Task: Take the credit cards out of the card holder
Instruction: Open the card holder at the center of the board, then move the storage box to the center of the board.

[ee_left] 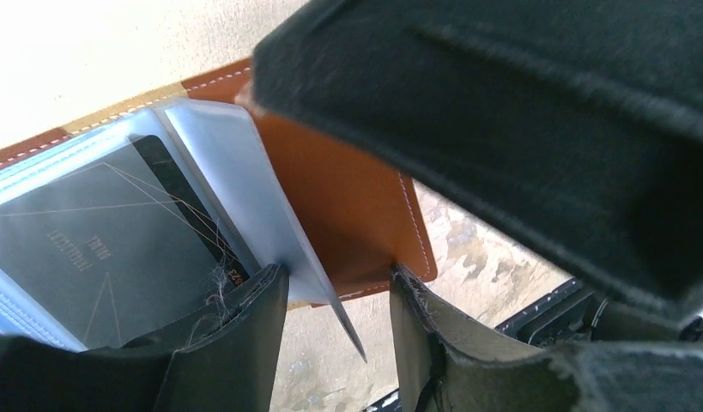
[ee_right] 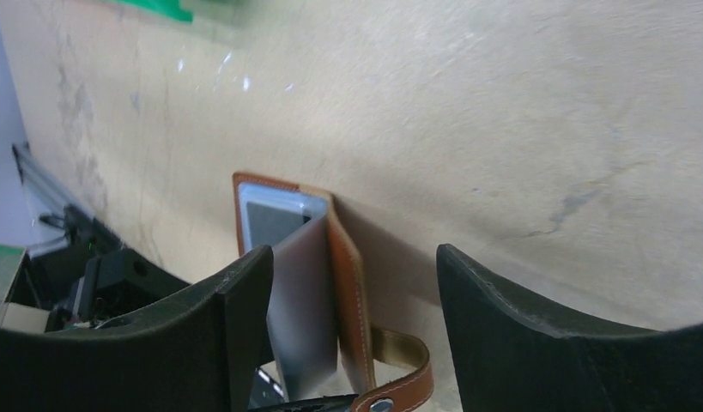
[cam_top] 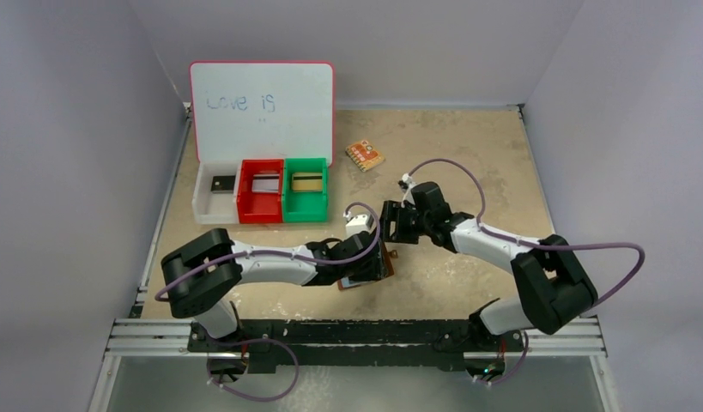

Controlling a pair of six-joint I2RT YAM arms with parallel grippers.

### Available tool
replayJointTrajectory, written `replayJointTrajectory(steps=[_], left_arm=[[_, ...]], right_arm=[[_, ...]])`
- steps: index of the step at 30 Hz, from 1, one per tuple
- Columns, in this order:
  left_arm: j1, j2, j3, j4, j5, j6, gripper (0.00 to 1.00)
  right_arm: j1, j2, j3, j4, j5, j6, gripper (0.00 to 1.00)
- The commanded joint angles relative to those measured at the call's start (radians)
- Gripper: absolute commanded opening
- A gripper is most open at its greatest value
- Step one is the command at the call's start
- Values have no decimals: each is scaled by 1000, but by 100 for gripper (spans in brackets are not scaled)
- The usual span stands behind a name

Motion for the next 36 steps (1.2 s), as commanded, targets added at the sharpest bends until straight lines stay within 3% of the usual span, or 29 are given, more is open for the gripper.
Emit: replayJointTrajectory(steps=[1, 3, 9, 13, 16, 18, 22, 27, 31, 36], left_arm=[[-12, -44, 29, 16, 11, 47, 47], [-12, -50, 22, 22, 11, 51, 48], [-26, -76, 3, 43, 19, 58, 49], [-42, -95, -18, 73, 41, 58, 50], [-57, -100, -25, 89, 58, 64, 50], [-65, -99, -27, 97, 62, 65, 51], [-68, -87, -18, 72, 42, 72, 51], [-68, -78, -12, 45, 27, 67, 50], [-68, -69, -16, 62, 34, 62, 51], [-69, -60, -8, 71, 45, 66, 51]], right_arm=[[-3, 15, 45, 52, -205, -117, 72], [-2, 23, 24, 83, -259, -115, 66], [-2, 24, -90, 189, -283, -41, 28], [0, -6, -210, 304, -337, 31, 19], [0, -23, -270, 369, -372, 86, 22], [-1, -44, -299, 394, -375, 114, 30], [-1, -122, -291, 254, -274, 147, 39], [-2, -254, -279, 156, -154, 197, 58], [-3, -275, -301, 201, -205, 192, 63], [-3, -162, -278, 226, -274, 112, 61]])
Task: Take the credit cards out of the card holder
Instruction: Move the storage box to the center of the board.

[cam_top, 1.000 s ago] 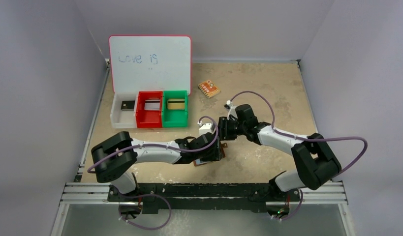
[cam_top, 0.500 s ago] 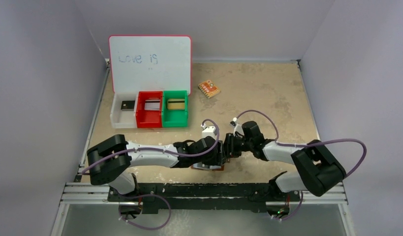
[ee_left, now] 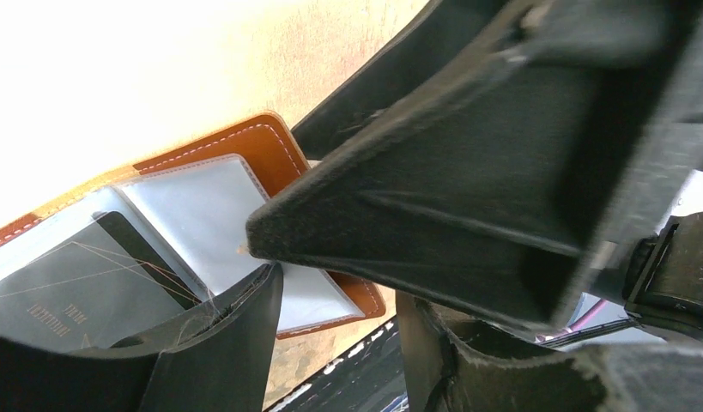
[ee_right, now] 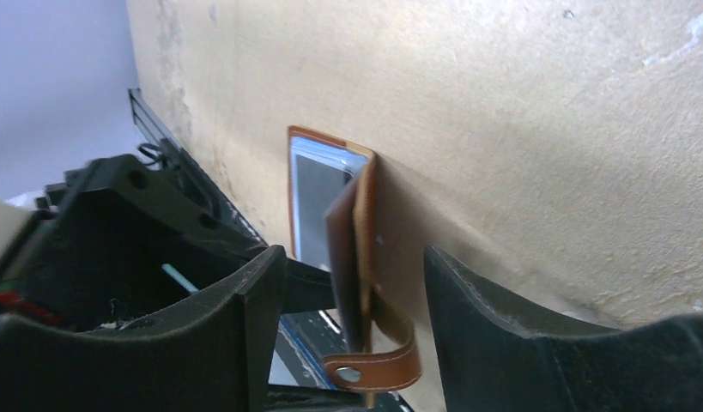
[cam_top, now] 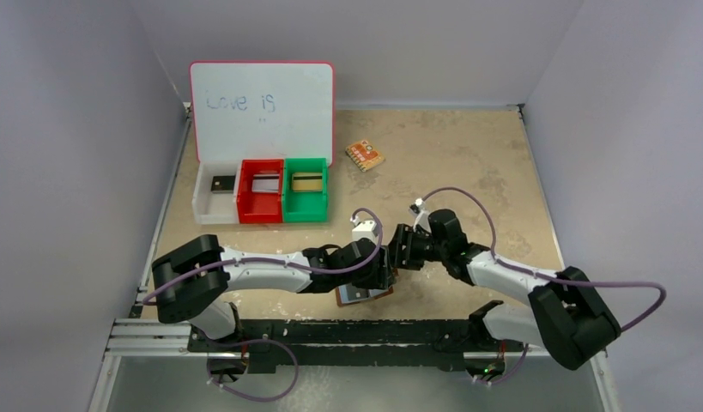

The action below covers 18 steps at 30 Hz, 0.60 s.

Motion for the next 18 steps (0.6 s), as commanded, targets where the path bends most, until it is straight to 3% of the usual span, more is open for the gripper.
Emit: replayJointTrajectory(steps=[1, 6, 9, 14, 18], left_arm=[[-4, 6, 12, 37, 0, 17, 51], [-6, -19, 21, 3, -22, 24, 50], [-6, -86, 28, -83, -123, 27, 50], [17, -219, 46, -239, -295, 31, 60], [138, -250, 41, -322, -273, 21, 62]], right_arm=[[-1, 97, 40, 29, -62, -62, 59], [-1, 154, 64, -41, 70, -67, 29], [-2, 134, 30, 11, 48, -56, 13], [-1, 100, 5, 40, -13, -91, 11], [0, 134, -18, 80, -77, -95, 12]])
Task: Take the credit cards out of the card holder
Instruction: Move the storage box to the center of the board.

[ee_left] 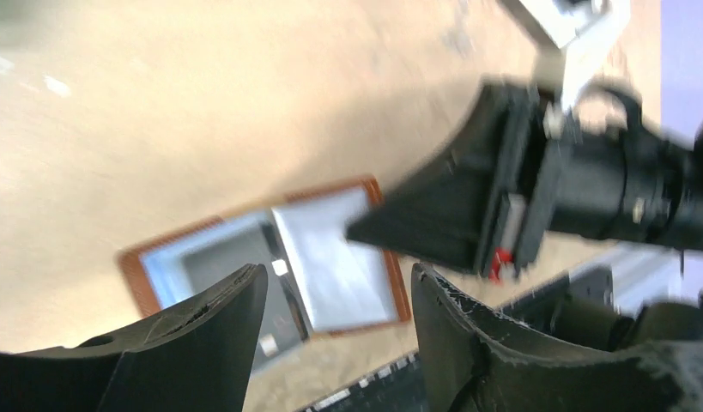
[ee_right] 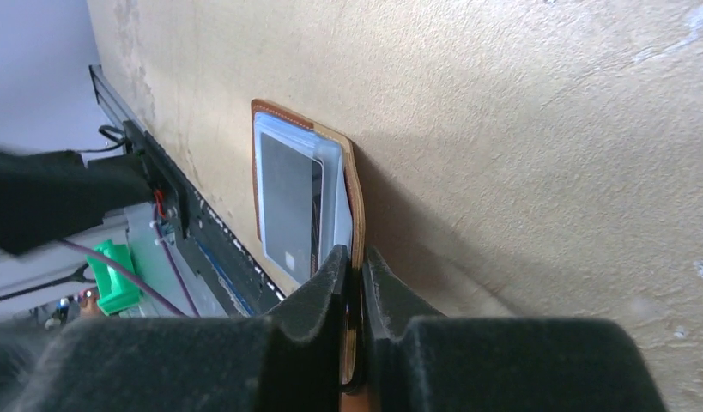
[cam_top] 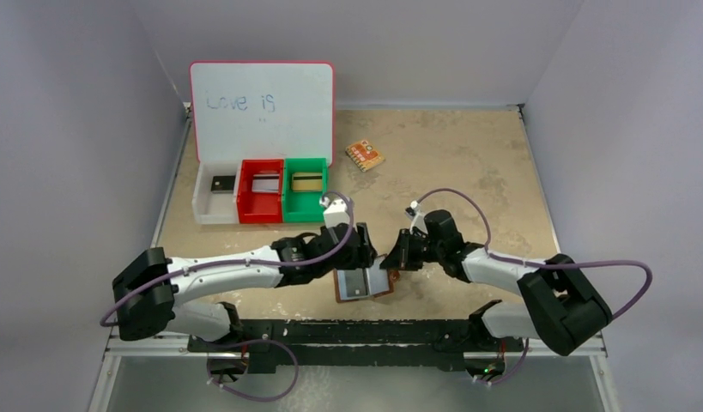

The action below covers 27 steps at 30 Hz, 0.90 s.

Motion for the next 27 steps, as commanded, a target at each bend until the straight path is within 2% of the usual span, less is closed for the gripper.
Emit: replayJointTrajectory(steps=[1, 3, 7, 12, 16, 20, 24, 27], left_arm=[[131, -45, 22, -123, -63, 0, 62], [159, -58, 10, -143, -72, -8, 62], [164, -56, 4, -193, -94, -27, 63], [165, -86, -46, -218, -134, -92, 65], [165, -123, -66, -228, -165, -112, 66], [178, -134, -24, -264, -241, -87, 72], [302, -67, 102, -303, -230, 72, 81], [417, -8, 189, -263, -153, 183, 84]], right_arm=[[0, 24, -41, 89, -84, -14, 13], [0, 31, -65, 128, -106, 12, 16], [0, -9, -41, 29, 5, 15, 37], [0, -159, 13, -91, 69, 3, 60], [1, -232, 87, -208, 135, -19, 65], [0, -244, 140, -250, 110, -42, 66], [0, -238, 168, -272, 101, -49, 67], [1, -265, 164, -284, 125, -42, 68]])
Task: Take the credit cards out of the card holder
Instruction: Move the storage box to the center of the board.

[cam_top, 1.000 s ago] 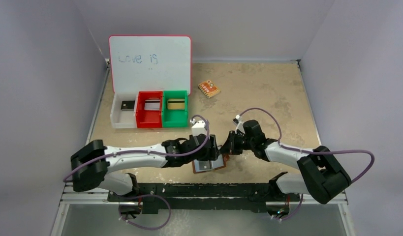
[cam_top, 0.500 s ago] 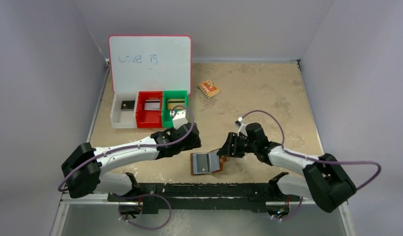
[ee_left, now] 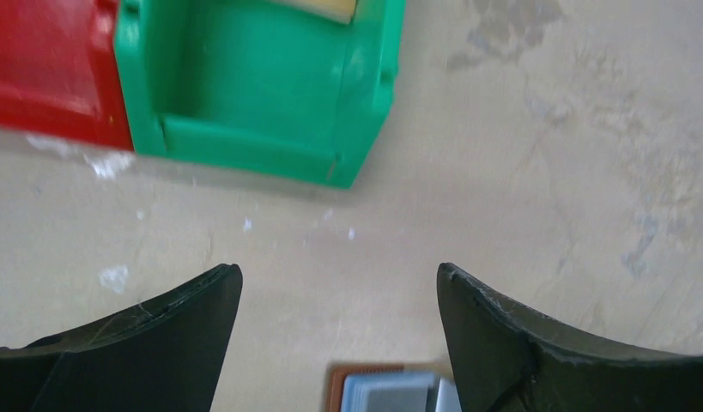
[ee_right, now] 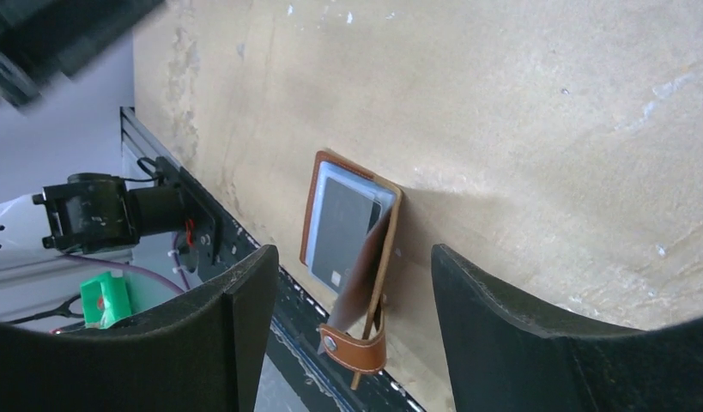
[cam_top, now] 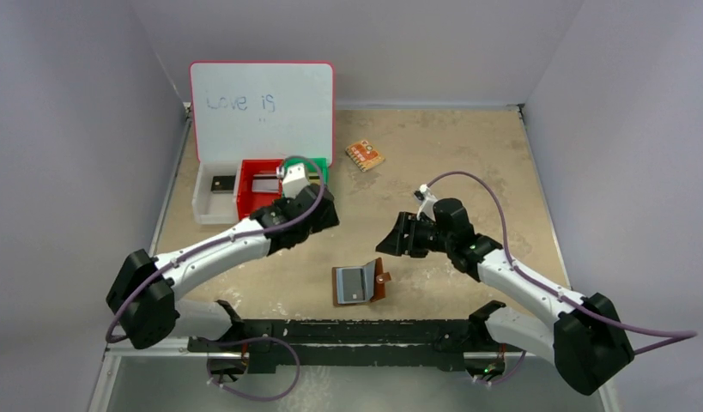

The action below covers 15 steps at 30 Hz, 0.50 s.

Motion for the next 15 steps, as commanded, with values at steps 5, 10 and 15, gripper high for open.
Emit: replayJointTrajectory(steps=[5, 10, 15], left_arm=[[251, 185, 266, 117, 196, 270, 89], [292, 382, 414, 103, 269, 309, 89], [298, 489, 484, 102, 287, 305, 88]], right_arm=[[-1, -75, 41, -103, 65, -10, 68], [-1, -109, 56, -166, 72, 0, 69], [0, -121, 69, -203, 104, -3, 69]])
